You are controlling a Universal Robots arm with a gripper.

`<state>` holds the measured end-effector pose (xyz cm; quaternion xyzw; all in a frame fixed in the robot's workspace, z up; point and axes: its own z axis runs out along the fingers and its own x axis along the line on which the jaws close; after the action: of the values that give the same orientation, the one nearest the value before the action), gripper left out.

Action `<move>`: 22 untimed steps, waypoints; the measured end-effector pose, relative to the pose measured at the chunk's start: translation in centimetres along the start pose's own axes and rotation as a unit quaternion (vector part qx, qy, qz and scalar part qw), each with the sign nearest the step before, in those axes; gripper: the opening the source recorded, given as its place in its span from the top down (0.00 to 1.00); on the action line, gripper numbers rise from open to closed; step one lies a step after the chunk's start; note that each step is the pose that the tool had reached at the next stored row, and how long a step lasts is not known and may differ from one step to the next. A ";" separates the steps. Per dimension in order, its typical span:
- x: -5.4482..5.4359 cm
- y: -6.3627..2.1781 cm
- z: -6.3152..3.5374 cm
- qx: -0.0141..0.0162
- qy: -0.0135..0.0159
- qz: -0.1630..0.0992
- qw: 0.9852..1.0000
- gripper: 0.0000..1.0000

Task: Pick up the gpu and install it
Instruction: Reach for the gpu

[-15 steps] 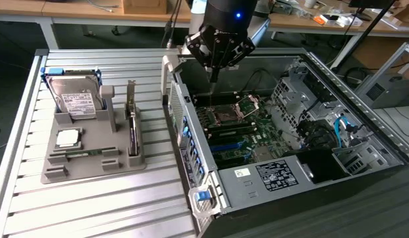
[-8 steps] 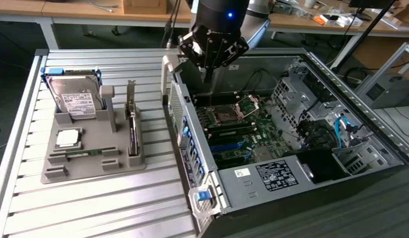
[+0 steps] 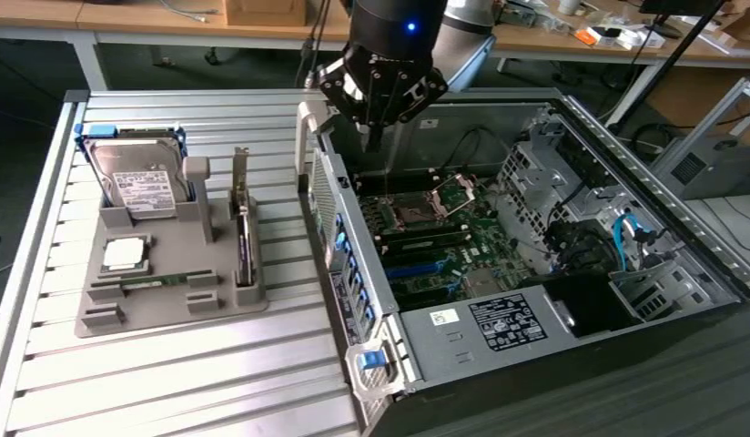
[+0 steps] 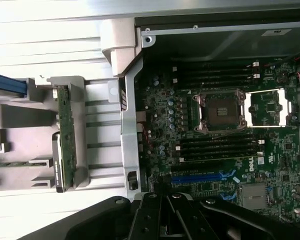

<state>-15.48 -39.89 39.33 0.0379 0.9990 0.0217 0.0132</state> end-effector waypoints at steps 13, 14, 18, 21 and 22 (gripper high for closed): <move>0.9 -0.07 -0.03 0.000 0.000 0.000 1.000 0.89; 0.9 -0.07 -0.03 0.000 0.000 0.000 1.000 0.89; 1.1 -0.08 -0.03 0.000 0.000 0.000 1.000 0.89; 1.4 -0.11 -0.04 0.000 0.000 0.000 1.000 0.89; 1.6 -0.12 -0.04 0.000 0.000 0.000 1.000 0.89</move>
<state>-17.04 -39.89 39.33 0.0379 0.9990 0.0217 0.0132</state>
